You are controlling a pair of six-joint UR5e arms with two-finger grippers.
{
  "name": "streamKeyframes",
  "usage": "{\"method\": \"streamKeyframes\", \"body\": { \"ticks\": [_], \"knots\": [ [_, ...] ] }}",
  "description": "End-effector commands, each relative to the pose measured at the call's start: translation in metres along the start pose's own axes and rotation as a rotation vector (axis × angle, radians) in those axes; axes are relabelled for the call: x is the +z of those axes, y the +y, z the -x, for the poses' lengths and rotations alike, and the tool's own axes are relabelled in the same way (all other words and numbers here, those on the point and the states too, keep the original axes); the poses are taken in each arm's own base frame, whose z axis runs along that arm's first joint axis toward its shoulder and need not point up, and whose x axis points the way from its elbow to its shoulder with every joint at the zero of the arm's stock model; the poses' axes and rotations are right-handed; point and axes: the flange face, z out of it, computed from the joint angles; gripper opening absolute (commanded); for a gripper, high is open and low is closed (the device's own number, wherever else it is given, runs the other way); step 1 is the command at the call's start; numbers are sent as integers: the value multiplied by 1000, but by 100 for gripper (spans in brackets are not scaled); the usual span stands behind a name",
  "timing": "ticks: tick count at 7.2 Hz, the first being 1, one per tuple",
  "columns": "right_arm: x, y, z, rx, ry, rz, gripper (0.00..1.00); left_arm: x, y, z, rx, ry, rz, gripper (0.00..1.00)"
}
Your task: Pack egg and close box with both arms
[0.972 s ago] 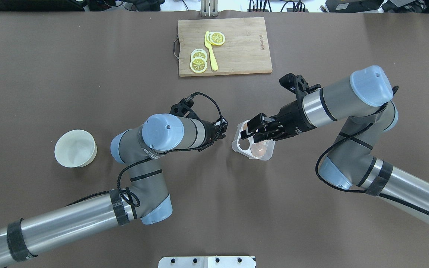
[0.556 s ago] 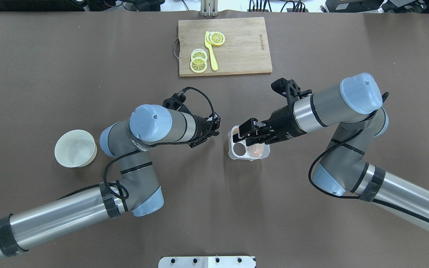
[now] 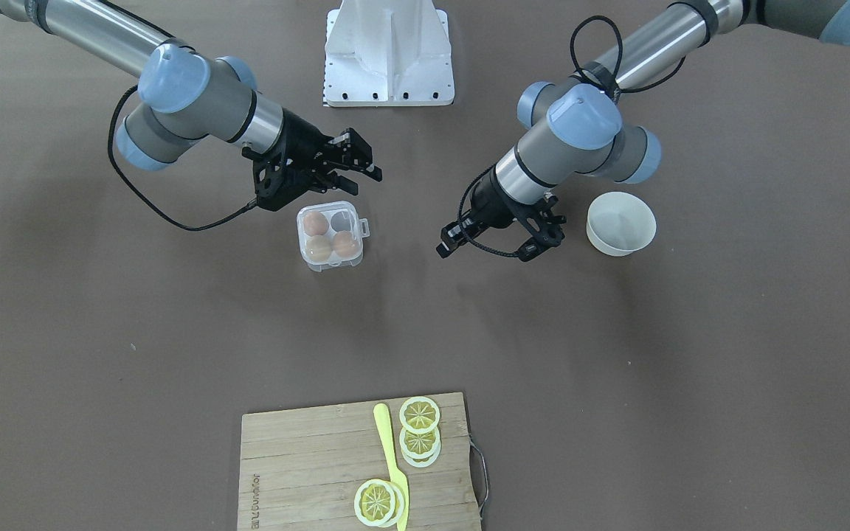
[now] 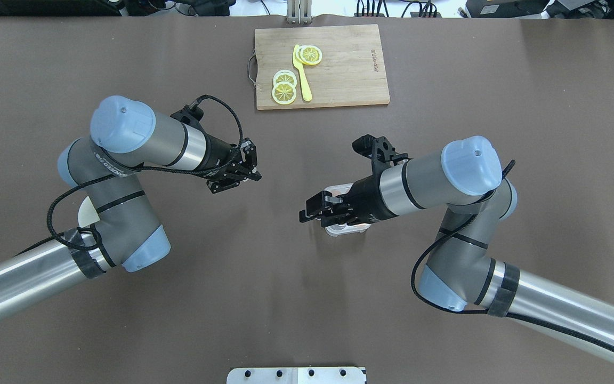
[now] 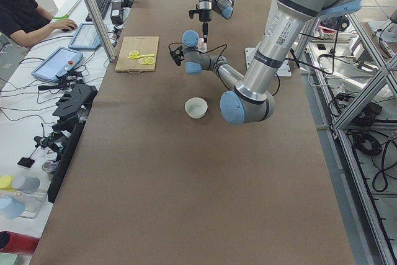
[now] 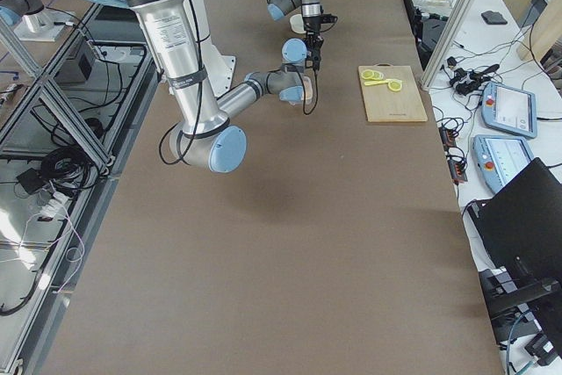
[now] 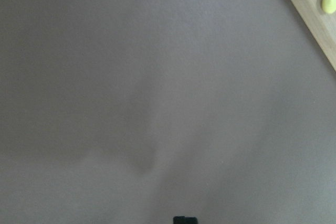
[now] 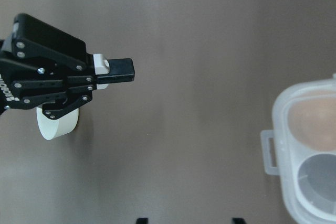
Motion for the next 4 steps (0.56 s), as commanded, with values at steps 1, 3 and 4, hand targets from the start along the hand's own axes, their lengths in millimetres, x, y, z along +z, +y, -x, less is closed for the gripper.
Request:
{"method": "streamKeyframes", "body": {
  "ticks": [1,3,4],
  "knots": [
    [21,11,29,0,-1,-8,70,-9,-7,1,-4,-2,5,0],
    [25,14,35,-3,-6,-4,98,-13,-10,-1,-6,-2,9,0],
    [27,15,40,3,-6,-11,99,-14,-11,-2,-7,-2,6,0]
  ]
}}
